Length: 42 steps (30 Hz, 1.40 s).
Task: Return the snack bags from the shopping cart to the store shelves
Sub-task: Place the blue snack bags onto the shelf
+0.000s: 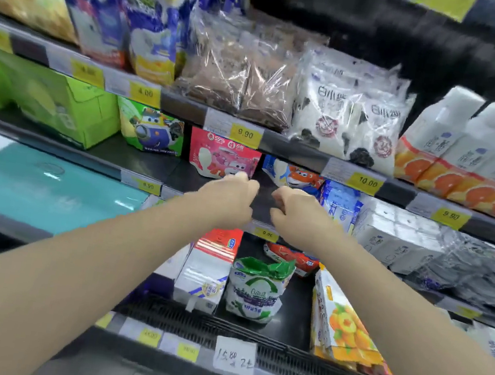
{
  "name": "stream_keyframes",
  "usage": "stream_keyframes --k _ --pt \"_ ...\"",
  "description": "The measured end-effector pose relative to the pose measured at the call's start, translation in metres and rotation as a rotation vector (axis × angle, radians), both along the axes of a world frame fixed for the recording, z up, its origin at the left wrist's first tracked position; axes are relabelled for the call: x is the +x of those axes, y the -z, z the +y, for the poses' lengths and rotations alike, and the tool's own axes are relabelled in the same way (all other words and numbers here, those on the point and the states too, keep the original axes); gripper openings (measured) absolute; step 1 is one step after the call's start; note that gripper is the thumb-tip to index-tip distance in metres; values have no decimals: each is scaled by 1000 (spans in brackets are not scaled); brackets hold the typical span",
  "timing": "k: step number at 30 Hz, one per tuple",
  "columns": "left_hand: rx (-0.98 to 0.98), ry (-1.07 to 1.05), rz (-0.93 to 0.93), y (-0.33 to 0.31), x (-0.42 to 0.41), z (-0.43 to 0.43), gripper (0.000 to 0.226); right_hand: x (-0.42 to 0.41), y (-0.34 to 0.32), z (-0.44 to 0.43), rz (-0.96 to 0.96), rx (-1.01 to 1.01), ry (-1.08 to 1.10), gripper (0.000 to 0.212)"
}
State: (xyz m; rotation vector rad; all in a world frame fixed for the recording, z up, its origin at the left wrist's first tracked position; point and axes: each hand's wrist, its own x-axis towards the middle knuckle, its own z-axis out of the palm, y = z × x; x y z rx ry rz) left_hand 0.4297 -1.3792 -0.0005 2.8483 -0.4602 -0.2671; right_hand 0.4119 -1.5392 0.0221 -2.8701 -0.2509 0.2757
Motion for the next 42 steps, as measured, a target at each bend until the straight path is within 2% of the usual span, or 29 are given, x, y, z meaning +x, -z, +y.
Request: stream_keyframes --k 1,4,8,10,15,21,30,36,42 --pt "25 6 -15 -17 -9 7 36 -8 -16 6 14 -15 -23 18" --pt "154 18 -22 -72 -33 30 36 -29 -70 28 39 -28 -68 11" --pt "250 -14 -19 -136 -68 64 34 -54 -136 56 72 22 -115 29" --pt "255 -58 -10 -160 -86 81 40 -68 -162 71 106 62 -117 33" --pt "271 -176 -7 -198 -136 134 37 -97 -196 109 99 67 -231 38" --pt "200 -466 83 -210 -222 216 42 -131 -211 187 96 153 -481 42" --pt "240 -801 132 -211 -359 314 28 -200 -196 319 143 187 -791 41" --pt "256 -922 175 -201 -429 377 33 -253 -182 382 170 130 -865 37" --pt "215 -916 133 -191 -486 453 32 -313 -167 461 166 79 -861 37"
